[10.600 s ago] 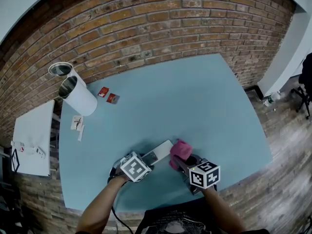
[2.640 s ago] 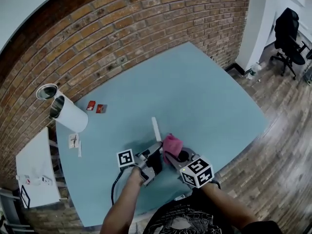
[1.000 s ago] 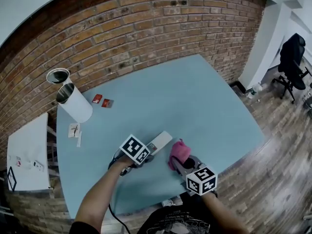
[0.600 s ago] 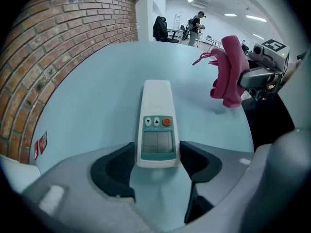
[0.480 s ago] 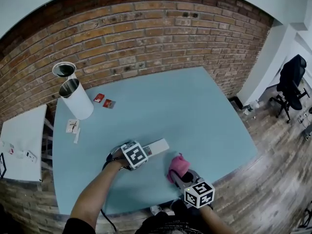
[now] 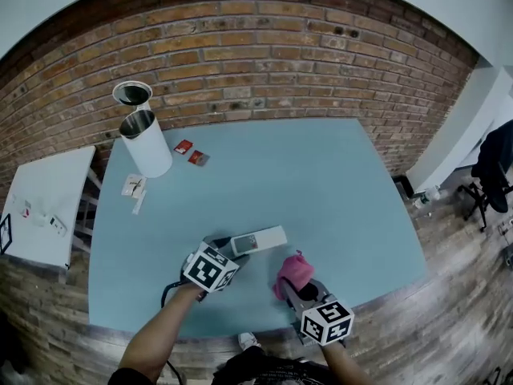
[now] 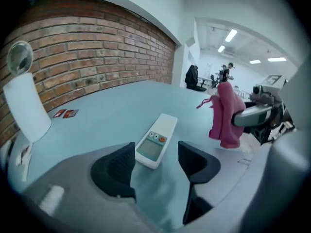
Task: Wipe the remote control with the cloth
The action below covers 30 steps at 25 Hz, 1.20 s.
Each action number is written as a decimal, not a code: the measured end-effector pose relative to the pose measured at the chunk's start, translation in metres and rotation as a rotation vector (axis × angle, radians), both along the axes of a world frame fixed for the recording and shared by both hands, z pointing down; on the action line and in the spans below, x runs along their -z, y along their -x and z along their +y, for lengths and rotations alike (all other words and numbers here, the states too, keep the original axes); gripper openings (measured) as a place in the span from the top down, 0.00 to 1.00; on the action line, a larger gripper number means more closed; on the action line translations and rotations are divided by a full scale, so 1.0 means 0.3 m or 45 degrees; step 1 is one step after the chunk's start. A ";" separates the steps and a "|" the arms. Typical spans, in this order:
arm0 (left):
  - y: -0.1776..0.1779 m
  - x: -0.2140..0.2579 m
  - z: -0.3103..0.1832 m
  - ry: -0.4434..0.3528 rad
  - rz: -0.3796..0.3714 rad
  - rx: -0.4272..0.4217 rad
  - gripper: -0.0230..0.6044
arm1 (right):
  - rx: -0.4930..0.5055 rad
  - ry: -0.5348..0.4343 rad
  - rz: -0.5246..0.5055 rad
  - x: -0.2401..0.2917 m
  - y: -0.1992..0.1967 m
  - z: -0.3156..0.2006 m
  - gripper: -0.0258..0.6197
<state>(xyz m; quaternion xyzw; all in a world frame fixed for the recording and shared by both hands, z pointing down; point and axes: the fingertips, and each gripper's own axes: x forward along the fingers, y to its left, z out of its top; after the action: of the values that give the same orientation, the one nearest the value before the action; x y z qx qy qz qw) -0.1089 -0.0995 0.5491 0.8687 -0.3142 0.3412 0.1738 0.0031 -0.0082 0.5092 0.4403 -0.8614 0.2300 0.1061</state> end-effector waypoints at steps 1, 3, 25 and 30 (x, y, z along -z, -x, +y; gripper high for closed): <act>-0.008 0.016 0.017 -0.007 0.059 0.049 0.54 | 0.008 0.000 -0.001 0.003 0.003 0.001 0.86; -0.023 0.040 0.059 -0.030 0.136 0.121 0.54 | 0.026 0.000 -0.011 0.009 0.013 0.007 0.86; -0.177 0.175 0.464 -0.307 0.353 0.619 0.97 | 0.229 -0.089 0.046 0.085 0.022 0.187 0.86; -0.167 0.170 0.503 -0.306 0.341 0.643 0.97 | 0.245 -0.085 0.031 0.074 0.043 0.208 0.86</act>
<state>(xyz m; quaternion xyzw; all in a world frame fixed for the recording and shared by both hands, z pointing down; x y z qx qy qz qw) -0.0589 0.0514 0.4980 0.8148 -0.5324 0.1300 0.1890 -0.0097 0.0542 0.4871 0.3617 -0.9055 0.1845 0.1232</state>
